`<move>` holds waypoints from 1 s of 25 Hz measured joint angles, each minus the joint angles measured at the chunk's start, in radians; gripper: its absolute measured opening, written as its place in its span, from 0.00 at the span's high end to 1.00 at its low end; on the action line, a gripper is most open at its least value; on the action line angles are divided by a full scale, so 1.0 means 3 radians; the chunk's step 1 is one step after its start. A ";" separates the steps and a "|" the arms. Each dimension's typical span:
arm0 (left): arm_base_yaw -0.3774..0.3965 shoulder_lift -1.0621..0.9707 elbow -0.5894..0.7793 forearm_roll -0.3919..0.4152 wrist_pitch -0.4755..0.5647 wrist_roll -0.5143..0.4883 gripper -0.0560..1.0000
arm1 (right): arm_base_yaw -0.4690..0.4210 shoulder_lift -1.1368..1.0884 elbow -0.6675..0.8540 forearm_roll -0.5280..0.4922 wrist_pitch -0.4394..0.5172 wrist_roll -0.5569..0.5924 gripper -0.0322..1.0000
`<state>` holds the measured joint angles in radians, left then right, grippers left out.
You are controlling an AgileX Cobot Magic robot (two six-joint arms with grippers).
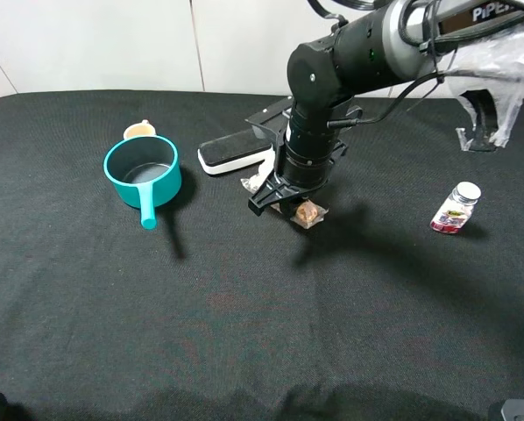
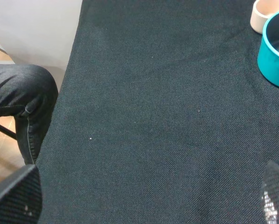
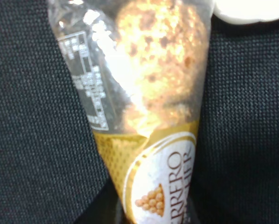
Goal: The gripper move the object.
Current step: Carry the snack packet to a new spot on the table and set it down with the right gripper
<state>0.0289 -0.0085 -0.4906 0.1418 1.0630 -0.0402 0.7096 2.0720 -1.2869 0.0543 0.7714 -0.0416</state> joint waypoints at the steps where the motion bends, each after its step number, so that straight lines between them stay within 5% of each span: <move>1: 0.0000 0.0000 0.0000 0.0000 0.0000 0.0000 0.01 | 0.0000 0.0019 0.0000 0.0000 -0.0006 -0.0004 0.84; 25: 0.0000 0.0000 0.0000 0.0000 0.0000 0.0000 0.01 | 0.0000 0.0139 0.0010 0.0029 -0.0085 -0.0024 0.84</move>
<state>0.0289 -0.0085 -0.4906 0.1418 1.0630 -0.0402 0.7096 2.1138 -1.2838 0.0628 0.7460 -0.0487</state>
